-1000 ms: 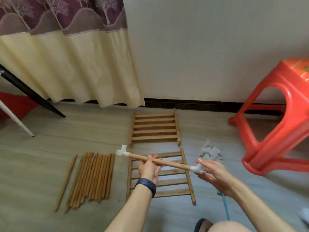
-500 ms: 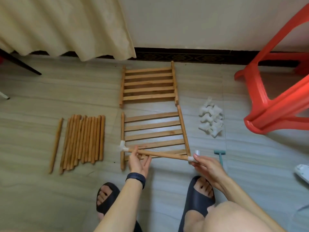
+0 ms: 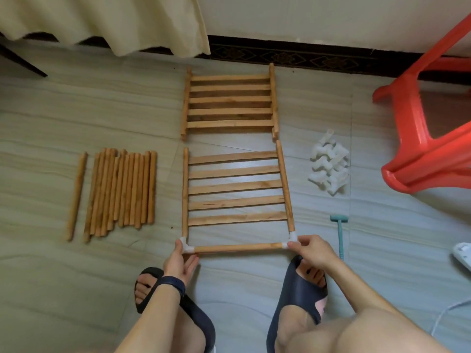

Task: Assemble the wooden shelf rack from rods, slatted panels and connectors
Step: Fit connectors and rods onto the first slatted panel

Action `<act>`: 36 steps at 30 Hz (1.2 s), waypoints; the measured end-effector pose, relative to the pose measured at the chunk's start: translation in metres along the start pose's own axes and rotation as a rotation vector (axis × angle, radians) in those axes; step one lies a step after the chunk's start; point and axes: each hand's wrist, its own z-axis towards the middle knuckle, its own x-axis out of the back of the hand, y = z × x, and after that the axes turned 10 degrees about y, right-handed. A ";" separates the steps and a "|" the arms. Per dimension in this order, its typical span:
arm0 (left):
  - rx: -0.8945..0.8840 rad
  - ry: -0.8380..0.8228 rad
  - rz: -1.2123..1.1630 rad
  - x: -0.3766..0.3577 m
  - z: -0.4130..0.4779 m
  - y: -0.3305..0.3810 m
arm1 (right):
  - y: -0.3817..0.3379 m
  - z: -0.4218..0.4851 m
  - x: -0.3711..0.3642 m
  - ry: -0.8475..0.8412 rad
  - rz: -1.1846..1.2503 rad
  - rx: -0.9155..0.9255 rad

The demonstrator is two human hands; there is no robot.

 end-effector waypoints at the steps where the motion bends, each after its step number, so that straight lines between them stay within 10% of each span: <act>1: -0.006 -0.008 0.024 0.001 0.003 0.001 | 0.000 0.002 -0.001 -0.005 -0.047 0.001; 36: -0.336 0.157 0.499 -0.006 0.040 0.007 | 0.002 0.024 -0.004 0.036 -0.098 -0.036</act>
